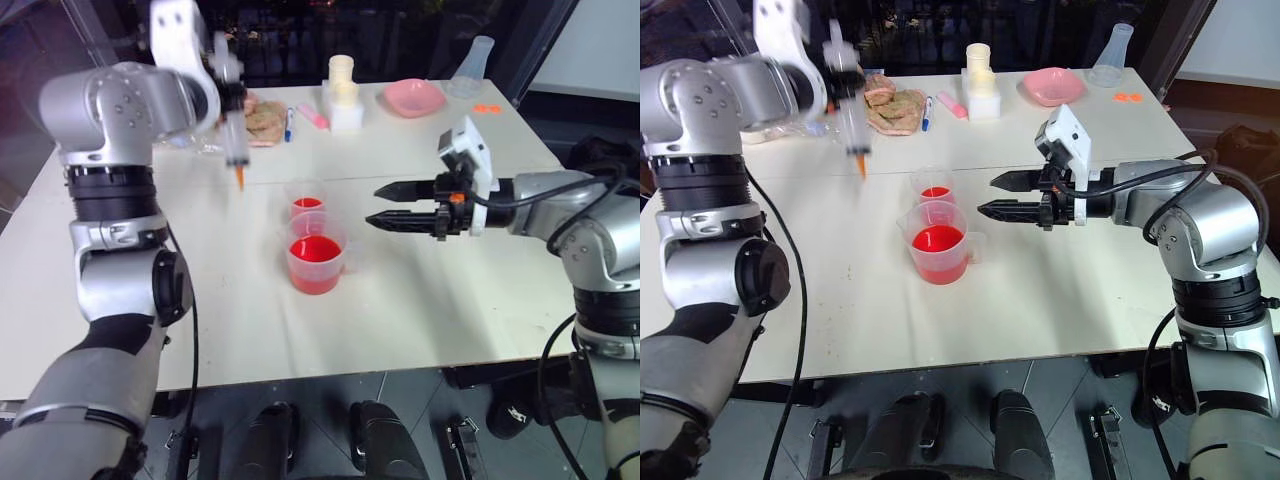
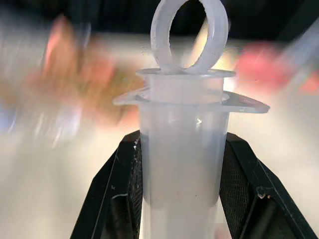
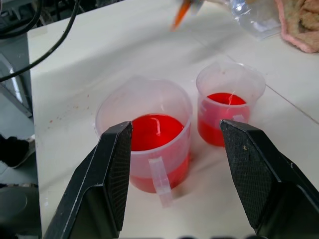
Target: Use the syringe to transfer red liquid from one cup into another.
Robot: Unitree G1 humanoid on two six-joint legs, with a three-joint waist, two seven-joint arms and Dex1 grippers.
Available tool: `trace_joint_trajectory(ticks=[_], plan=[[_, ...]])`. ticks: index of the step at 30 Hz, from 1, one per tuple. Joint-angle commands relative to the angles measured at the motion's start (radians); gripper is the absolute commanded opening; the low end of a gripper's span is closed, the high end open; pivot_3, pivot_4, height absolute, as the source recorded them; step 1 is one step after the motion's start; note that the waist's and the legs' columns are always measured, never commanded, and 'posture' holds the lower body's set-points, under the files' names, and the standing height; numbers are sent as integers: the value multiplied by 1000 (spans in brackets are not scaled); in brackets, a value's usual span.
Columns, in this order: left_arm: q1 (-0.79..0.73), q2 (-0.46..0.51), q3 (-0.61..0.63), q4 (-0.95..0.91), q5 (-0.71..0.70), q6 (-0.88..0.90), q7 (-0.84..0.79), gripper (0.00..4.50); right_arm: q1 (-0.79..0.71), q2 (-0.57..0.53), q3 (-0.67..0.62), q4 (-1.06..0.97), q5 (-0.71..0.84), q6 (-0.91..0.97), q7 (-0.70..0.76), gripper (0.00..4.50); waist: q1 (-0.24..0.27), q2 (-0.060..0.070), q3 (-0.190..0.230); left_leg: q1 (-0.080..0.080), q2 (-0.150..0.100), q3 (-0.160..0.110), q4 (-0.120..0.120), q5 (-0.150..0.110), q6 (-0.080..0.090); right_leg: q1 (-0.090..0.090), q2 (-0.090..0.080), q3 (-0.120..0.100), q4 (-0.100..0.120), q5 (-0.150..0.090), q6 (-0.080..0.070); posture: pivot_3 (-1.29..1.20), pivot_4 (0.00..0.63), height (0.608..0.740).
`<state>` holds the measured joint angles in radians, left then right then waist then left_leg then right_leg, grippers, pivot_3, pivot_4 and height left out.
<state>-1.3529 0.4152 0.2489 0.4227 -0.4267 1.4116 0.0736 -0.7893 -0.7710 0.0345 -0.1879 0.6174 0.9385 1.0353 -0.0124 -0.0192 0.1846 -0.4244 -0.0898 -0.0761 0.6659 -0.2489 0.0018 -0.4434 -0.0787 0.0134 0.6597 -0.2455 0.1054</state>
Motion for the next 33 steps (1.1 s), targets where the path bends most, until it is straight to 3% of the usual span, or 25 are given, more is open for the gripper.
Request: trace_joint_trajectory(ticks=[1,6,12,20,22,28,31,33], plan=[[-109,55,-50,165,28,195,13,1546,-52,-39,16,-7,-21,-42,49,2856,0,0,0,0,0,0,0,0,0,0,0,0,1,0,0,0,150,740],[-188,92,-206,471,-29,203,2,1546,-70,-61,44,10,-53,-74,81,2856,1,0,0,-1,0,0,0,1,-3,-1,-1,0,1,0,0,0,150,740],[-232,65,-288,723,-59,203,0,1546,-67,-60,51,11,-62,-83,93,2856,2,-1,0,-1,0,0,0,1,-3,-1,-2,1,1,0,0,0,150,740],[-159,29,-324,770,-69,203,-5,1546,-71,-52,51,-1,-56,-69,88,2856,0,-1,0,-1,0,0,0,1,-3,-1,-2,1,1,0,0,0,150,740],[-148,34,-320,762,-72,203,-1,2525,-71,-52,51,-2,-56,-68,88,2939,-1,-1,0,-1,0,0,0,1,-3,-2,-2,2,2,0,0,0,150,740],[-121,52,-343,698,-116,203,11,4363,-70,-52,51,1,-59,-68,87,2939,2,-1,0,-1,0,0,0,1,-3,-2,-2,2,2,0,0,0,150,740],[-33,113,-378,496,-245,203,46,4471,-70,-51,51,7,-63,-74,87,2939,1,-1,0,-1,0,0,0,1,-3,-2,-3,2,2,0,0,0,150,740],[76,156,-304,279,-390,203,112,4471,-73,-50,53,13,-67,-77,88,2939,-6,0,0,-1,0,0,0,1,-3,-2,-3,3,2,0,0,0,150,740]])
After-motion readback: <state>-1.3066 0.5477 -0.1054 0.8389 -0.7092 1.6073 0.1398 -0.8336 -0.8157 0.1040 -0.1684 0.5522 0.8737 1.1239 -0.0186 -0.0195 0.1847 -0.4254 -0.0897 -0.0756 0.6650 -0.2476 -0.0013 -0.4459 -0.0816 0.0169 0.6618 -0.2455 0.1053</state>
